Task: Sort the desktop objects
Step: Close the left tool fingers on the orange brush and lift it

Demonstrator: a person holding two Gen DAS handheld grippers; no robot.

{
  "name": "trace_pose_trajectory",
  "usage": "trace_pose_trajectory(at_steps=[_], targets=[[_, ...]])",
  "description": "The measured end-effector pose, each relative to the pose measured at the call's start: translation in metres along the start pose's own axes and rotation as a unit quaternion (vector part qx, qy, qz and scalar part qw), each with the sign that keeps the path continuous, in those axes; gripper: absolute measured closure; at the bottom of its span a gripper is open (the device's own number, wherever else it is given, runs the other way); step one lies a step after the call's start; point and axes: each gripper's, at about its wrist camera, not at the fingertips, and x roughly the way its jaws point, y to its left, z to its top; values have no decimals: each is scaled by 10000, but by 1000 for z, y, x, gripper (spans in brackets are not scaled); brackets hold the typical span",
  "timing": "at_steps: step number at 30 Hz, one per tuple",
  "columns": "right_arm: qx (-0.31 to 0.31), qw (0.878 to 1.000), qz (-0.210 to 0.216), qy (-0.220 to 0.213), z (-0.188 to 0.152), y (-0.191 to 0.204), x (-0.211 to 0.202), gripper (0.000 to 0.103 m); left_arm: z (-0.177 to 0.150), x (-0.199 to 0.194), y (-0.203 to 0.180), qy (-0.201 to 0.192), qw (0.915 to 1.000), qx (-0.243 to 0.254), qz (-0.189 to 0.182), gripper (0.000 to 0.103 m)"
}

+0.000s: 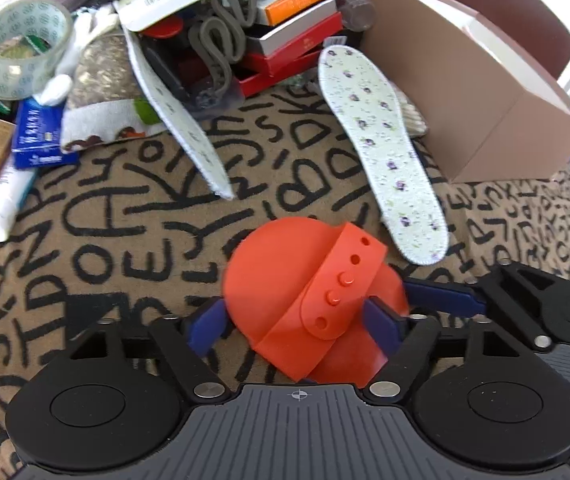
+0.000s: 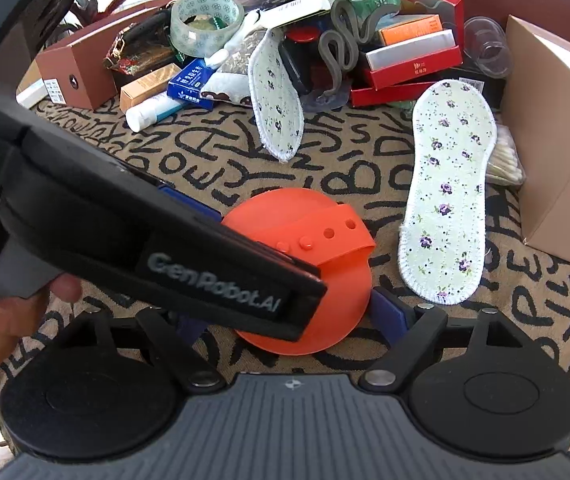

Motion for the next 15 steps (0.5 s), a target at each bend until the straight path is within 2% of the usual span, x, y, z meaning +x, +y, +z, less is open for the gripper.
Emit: trace_pose_trajectory(at_steps=[2, 3, 4, 7, 15], targets=[[33, 10000, -31, -6, -1, -1, -5, 27, -1, -3, 1, 19, 10000, -16, 62, 32], [65, 10000, -60, -42, -1, -2, -9, 39, -2, -6, 2, 37, 9999, -82, 59, 33], [132, 9998, -82, -96, -1, -6, -14, 45, -3, -8, 4, 40, 9999, -139, 25, 34], [256, 9996, 36, -100, -2, -12, -25, 45, -6, -16, 4, 25, 9994, -342, -85, 35], [119, 9988, -128, -465, -4, -9, -58, 45, -4, -49, -18, -368, 9992, -166, -27, 35]])
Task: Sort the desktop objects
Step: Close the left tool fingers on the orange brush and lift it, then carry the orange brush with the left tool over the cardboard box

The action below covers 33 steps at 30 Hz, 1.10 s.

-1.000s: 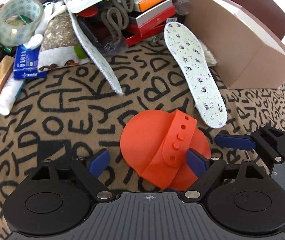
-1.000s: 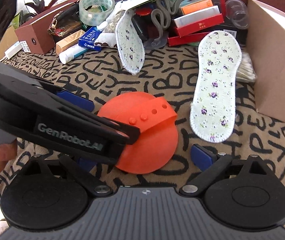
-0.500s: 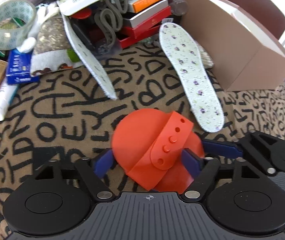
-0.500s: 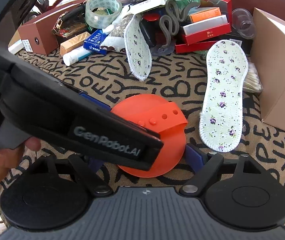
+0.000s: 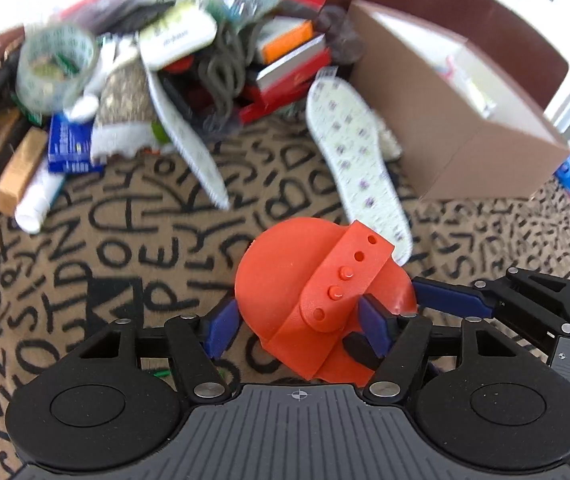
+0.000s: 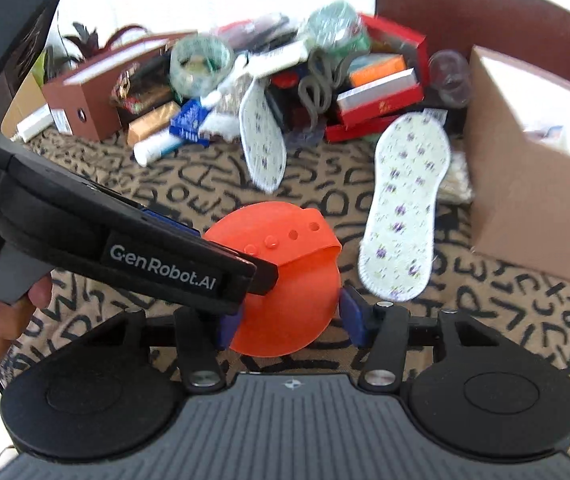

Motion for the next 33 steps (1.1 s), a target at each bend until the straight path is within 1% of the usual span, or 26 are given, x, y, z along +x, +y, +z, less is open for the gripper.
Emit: trace_pose_trajectory(at_steps=[5, 10, 13, 18, 23, 27, 33], targets=[[-109, 9985, -261, -467, 14, -7, -30, 45, 24, -22, -24, -377, 9991, 181, -95, 35], [3, 9947, -538, -873, 33, -32, -57, 45, 57, -35, -57, -757, 9958, 444, -245, 35], [26, 9913, -759, -1075, 47, -51, -70, 45, 79, -37, -78, -953, 9932, 561, -359, 35], [171, 9851, -1044, -1356, 70, -86, -83, 44, 121, -29, -105, -1149, 9894, 603, -647, 35], [239, 9799, -1292, -1502, 94, -125, -79, 44, 164, -11, -133, -1341, 9851, 786, -734, 34], [331, 9787, -1352, -1509, 116, -157, -64, 43, 201, 13, -142, -1421, 9824, 814, -903, 34], [521, 9812, -1314, -1315, 142, -202, -26, 42, 246, 67, -144, -1268, 9848, 711, -949, 33]])
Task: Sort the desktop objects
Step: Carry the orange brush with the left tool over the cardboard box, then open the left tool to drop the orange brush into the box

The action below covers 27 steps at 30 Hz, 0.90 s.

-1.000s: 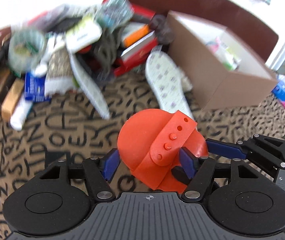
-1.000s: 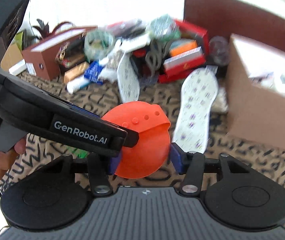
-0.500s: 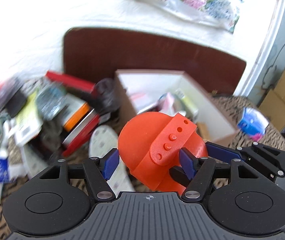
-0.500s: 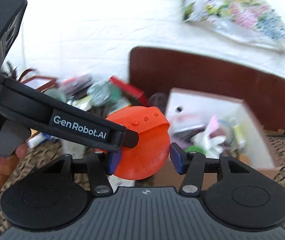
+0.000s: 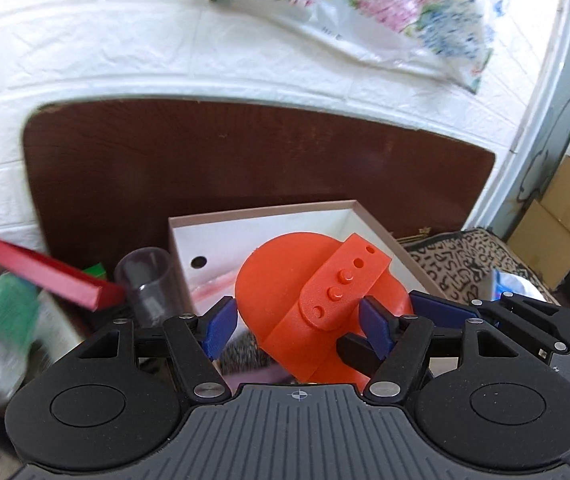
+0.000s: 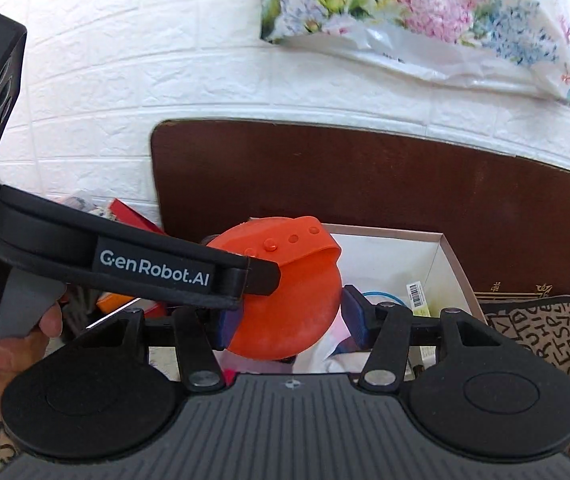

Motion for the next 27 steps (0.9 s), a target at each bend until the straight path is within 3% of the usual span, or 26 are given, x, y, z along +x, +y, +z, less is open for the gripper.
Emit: trace_pose_trajectory(at_steps=[7, 14, 16, 17, 19, 21, 27], targets=[[100, 9994, 113, 299, 4, -22, 62, 39, 15, 70, 35, 338, 9983, -452, -151, 33], [169, 9980, 238, 552, 2, -34, 103, 39, 18, 109, 52, 554, 9968, -578, -45, 33], [157, 9979, 231, 589, 1, -35, 109, 38, 18, 114, 52, 516, 9975, -488, -40, 22], [159, 9979, 237, 590, 0, -36, 111, 37, 18, 114, 51, 480, 9979, -443, -30, 22], [107, 9978, 268, 589, -1, -35, 113, 16, 17, 111, 48, 376, 9984, -410, -57, 10], [32, 9983, 205, 550, -1, -33, 112, 6, 17, 106, 46, 280, 9985, -464, -102, 0], [-48, 9982, 53, 590, -3, -27, 95, 1, 11, 84, 31, 544, 9976, -395, -167, 0]])
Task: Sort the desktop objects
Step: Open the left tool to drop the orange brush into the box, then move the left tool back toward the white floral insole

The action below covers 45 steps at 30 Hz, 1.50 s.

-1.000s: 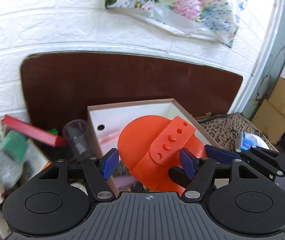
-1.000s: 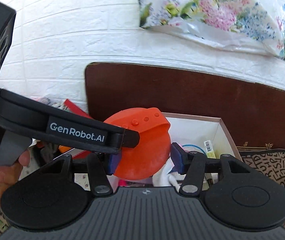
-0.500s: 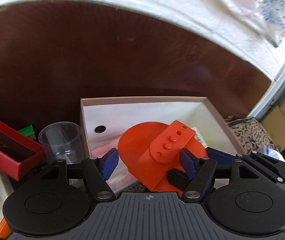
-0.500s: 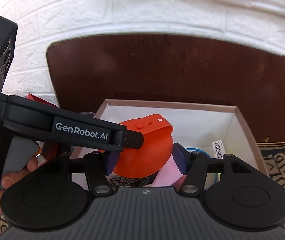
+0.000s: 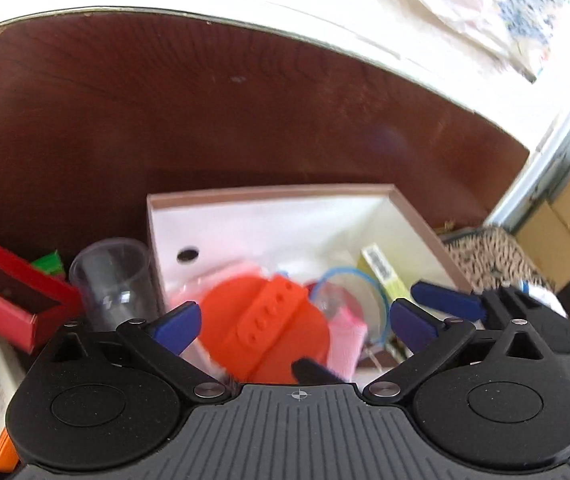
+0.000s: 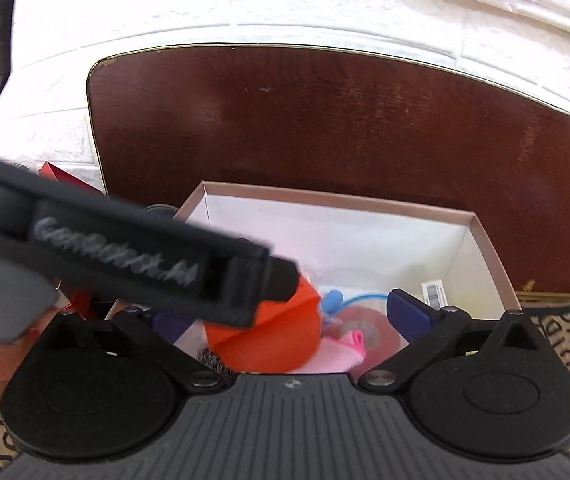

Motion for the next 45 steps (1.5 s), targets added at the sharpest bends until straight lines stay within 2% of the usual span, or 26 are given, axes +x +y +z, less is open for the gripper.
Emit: trace_pose_trajectory(at_steps=[4, 11, 16, 20, 24, 31, 35, 40, 45], targets=[[177, 9998, 101, 18, -2, 4, -16, 0, -18, -19, -10, -73, 9999, 144, -45, 0], [192, 9997, 104, -67, -6, 16, -49, 0, -32, -53, -18, -130, 9999, -18, -28, 0], [239, 9991, 125, -326, -8, 26, -86, 0, -49, -94, -28, -438, 9990, -74, -44, 0], [98, 9986, 158, -496, -15, 45, -116, 0, -77, -131, -34, -801, 9968, -14, 13, 0], [-49, 9976, 239, -643, -30, 69, -143, 0, -106, -163, -28, -924, 9955, -225, 19, 0], [-313, 9947, 367, -904, -67, 120, -178, 0, -171, -211, -14, -1152, 9923, -375, 260, 0], [-314, 9942, 386, -957, -93, 145, -192, 0, -205, -229, -3, -1150, 9917, -487, 295, 0], [-185, 9952, 543, -795, -126, 168, -193, 0, -243, -234, 12, -1046, 9924, -543, 342, 0], [-80, 9982, 447, -381, -155, 181, -177, 0, -274, -222, 32, -729, 9941, -668, 451, 0]])
